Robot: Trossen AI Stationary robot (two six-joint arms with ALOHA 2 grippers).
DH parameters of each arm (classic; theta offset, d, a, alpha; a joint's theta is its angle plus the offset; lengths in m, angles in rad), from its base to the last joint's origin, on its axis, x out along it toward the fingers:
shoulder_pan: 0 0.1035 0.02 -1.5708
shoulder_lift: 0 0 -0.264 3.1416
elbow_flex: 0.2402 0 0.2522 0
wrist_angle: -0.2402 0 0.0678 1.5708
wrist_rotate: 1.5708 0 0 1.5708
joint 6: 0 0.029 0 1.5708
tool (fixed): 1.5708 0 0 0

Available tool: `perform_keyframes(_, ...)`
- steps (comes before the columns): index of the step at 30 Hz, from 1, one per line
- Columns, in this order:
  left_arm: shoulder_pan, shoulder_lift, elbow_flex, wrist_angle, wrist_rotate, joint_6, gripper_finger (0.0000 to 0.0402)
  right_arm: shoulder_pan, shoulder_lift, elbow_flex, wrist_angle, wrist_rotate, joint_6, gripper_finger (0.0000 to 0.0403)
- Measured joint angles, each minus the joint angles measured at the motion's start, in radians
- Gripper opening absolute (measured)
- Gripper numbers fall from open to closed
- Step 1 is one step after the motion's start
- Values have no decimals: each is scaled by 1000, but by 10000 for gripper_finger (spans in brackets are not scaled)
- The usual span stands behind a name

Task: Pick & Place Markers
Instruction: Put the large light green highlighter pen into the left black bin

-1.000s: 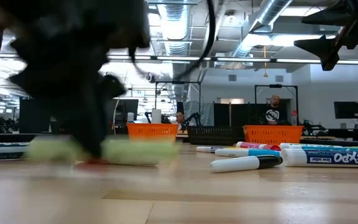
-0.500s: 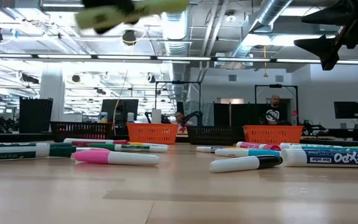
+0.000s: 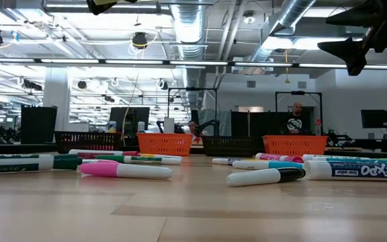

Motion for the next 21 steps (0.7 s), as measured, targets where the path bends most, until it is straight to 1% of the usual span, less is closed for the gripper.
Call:
perform_keyframes(5,93,-66,1,-95,-29,38,69,0,0,0,1,0,0,254)
perform_keyframes(8,168,-77,1,-193,-29,48,69,0,0,0,0,0,0,254)
perform_keyframes(12,279,-76,1,-308,-53,110,69,0,0,0,0,0,0,254)
perform_keyframes(15,377,-71,1,-322,-75,179,69,0,0,0,0,0,0,254)
perform_keyframes(21,597,-58,2,-327,-77,377,69,0,0,0,0,0,0,254)
